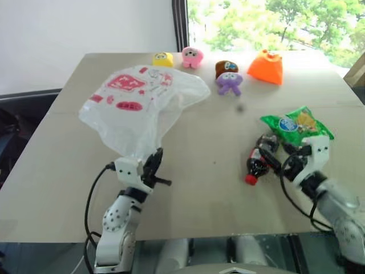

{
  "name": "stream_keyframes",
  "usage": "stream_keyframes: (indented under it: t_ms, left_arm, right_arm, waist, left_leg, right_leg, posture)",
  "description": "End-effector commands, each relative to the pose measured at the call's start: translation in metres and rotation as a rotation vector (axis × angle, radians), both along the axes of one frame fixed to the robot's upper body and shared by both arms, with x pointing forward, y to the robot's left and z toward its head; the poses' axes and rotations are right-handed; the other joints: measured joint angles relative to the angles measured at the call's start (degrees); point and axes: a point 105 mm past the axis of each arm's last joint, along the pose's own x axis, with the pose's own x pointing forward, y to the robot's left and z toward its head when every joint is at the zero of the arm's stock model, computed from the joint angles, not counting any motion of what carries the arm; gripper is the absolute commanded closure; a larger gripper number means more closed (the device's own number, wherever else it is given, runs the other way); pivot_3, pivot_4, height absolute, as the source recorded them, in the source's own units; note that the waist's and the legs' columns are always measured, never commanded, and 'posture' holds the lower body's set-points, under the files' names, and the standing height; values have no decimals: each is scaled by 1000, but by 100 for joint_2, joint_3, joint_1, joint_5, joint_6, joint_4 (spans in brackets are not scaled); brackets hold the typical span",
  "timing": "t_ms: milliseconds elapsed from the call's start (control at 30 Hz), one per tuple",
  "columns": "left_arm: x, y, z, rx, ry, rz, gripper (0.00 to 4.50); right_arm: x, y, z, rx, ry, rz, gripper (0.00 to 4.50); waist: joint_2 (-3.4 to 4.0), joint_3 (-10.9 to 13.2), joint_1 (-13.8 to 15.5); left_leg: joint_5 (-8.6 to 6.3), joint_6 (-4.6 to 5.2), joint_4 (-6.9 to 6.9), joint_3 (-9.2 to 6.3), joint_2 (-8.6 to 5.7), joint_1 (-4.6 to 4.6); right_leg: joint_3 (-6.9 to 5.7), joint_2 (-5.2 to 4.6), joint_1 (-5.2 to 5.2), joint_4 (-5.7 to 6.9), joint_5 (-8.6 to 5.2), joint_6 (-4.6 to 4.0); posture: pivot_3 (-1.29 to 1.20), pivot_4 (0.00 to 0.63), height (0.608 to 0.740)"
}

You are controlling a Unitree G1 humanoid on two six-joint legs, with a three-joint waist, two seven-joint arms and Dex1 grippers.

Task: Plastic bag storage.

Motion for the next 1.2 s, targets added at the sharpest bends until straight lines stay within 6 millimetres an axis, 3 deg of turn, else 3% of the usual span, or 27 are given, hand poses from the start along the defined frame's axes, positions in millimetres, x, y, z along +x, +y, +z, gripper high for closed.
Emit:
stream_keyframes:
  t_ms: [33, 167, 300, 433, 700, 867, 1200]
  left_arm:
    - [0, -2, 8, 2, -45, -4, 4466]
    - [2, -4, 6, 9, -45, -15, 4466]
    - [4, -7, 6, 28, -49, -31, 4466]
    - [6, -2, 8, 31, -60, -19, 4466]
    - [5, 4, 12, 19, -83, 1, 4466]
    - [4, 3, 20, -23, -109, -16, 4500]
    - [-8, -10, 29, -98, -135, -124, 4500]
  right_arm:
    - [-8, 16, 14, 35, 20, -11, 0]
    - [-4, 22, 8, 103, 104, -60, 0]
    - [18, 26, -1, 150, 165, -89, 0]
    - [30, 22, -17, 126, 221, -102, 0]
    - [38, 32, -33, 53, 294, -19, 0]
    - [41, 36, -30, -15, 272, 47, 1352]
    - [59, 77, -14, -294, 89, 375, 1398]
  waist:
    - [-1, 1, -23]
    - [-5, -1, -16]
    - [-4, -1, -29]
    - [-4, -1, -33]
    - [-11, -6, -67]
    - [-13, -7, -78]
    - [-19, -9, -179]
  left_leg:
    - [-1, 2, 0, 7, -1, 3]
    - [0, 4, 5, 6, -7, 5]
    - [0, 4, 5, 5, -14, 5]
    - [0, 4, 3, 1, -13, 6]
    - [0, 4, 3, 3, -12, 10]
    - [0, 4, 3, -1, -11, 10]
    - [0, 5, 3, 0, -9, 16]
  right_leg:
    - [6, 0, 0, 0, 0, 0]
    - [9, 3, 2, 0, 0, 0]
    - [8, 13, 0, 2, 0, 0]
    - [4, 19, 0, 5, 0, 0]
    - [6, 19, 3, 3, 0, 0]
    - [4, 19, 4, 4, 0, 0]
    - [5, 22, 6, 3, 0, 0]
  posture:
    - [0, 150, 740]
    - [0, 150, 740]
    - [0, 150, 740]
    - [0, 150, 740]
    - [0, 150, 740]
    - [0, 150, 740]
    - [0, 150, 740]
